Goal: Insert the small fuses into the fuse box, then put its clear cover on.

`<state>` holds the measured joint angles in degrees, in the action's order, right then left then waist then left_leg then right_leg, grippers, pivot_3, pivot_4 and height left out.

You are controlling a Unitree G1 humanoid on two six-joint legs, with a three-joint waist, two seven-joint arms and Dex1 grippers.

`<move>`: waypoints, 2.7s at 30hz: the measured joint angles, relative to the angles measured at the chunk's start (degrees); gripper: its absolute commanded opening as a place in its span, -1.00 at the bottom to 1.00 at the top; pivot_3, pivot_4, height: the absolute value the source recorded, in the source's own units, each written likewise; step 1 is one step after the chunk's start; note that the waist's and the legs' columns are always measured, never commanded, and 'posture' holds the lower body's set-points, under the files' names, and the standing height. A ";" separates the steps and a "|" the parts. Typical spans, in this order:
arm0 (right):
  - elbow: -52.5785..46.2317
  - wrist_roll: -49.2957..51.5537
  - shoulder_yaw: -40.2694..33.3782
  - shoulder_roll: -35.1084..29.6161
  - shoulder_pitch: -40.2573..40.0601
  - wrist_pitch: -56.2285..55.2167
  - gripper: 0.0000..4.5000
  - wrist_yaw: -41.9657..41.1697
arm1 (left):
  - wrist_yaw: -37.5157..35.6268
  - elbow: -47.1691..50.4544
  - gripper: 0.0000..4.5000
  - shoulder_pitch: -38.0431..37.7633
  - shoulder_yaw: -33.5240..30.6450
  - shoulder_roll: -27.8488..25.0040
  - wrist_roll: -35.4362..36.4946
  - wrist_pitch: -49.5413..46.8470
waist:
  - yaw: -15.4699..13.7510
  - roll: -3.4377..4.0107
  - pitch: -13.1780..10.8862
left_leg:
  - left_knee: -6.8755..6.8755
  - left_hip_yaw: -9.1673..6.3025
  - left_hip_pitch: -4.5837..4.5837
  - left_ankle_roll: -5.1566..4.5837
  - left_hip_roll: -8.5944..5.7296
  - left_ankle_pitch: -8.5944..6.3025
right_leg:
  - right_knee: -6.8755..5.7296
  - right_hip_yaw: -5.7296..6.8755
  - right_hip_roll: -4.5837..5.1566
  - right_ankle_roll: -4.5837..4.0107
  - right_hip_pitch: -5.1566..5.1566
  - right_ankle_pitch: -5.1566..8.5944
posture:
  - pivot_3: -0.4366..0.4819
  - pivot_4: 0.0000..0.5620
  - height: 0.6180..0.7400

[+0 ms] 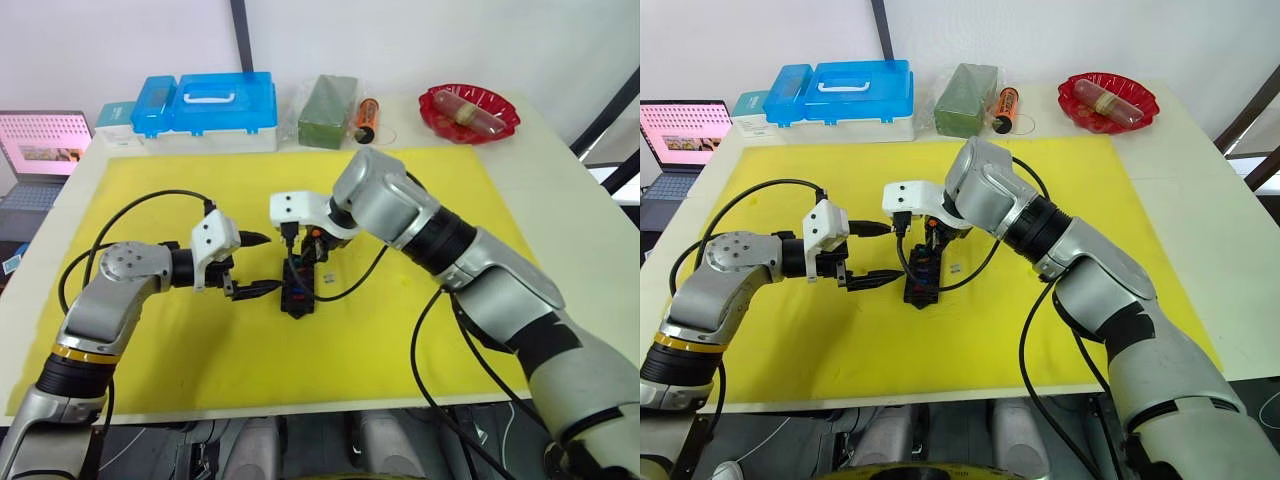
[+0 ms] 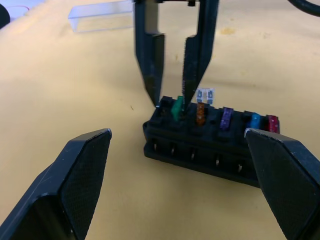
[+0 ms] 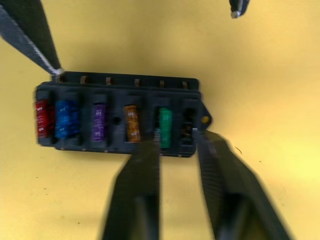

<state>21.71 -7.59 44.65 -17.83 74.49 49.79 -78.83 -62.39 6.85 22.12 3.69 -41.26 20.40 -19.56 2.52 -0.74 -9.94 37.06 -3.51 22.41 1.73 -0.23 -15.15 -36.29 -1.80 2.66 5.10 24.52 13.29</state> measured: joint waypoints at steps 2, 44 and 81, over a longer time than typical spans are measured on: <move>0.00 0.00 -0.06 0.12 0.00 0.33 -0.32 -0.04 | 0.00 0.00 1.00 0.00 0.00 0.02 -0.01 0.12 | 0.00 0.00 0.00 | 0.00 0.00 0.00 0.00 0.00 0.00 | 0.00 0.00 0.00 0.00 0.00 0.00 | -0.05 -0.47 1.00; -23.43 21.39 -30.58 0.73 -31.24 -5.34 -0.99 22.08 | 1.14 0.78 1.00 -0.97 -0.75 -0.54 0.23 -1.18 | -0.08 -0.01 0.00 | 0.02 -0.01 0.01 0.00 0.00 0.00 | -0.02 0.00 0.01 0.00 -0.02 -0.01 | -0.05 -0.47 1.00; -16.01 20.66 -26.11 0.92 -31.77 -7.66 -0.99 23.48 | 1.49 2.40 1.00 -2.15 -1.17 -1.06 0.61 -1.48 | -0.11 -0.02 0.11 | 0.01 -0.01 -0.17 0.00 0.01 0.00 | -0.01 0.00 0.00 0.00 -0.22 0.00 | -0.05 -0.47 1.00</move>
<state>5.70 13.06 18.54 -16.91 42.72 42.13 -55.35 -60.90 9.25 19.97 2.52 -42.32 21.01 -21.04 2.42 -0.76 -9.83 37.07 -3.52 22.24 1.72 -0.22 -15.15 -36.29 -1.80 2.67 5.09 24.30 13.28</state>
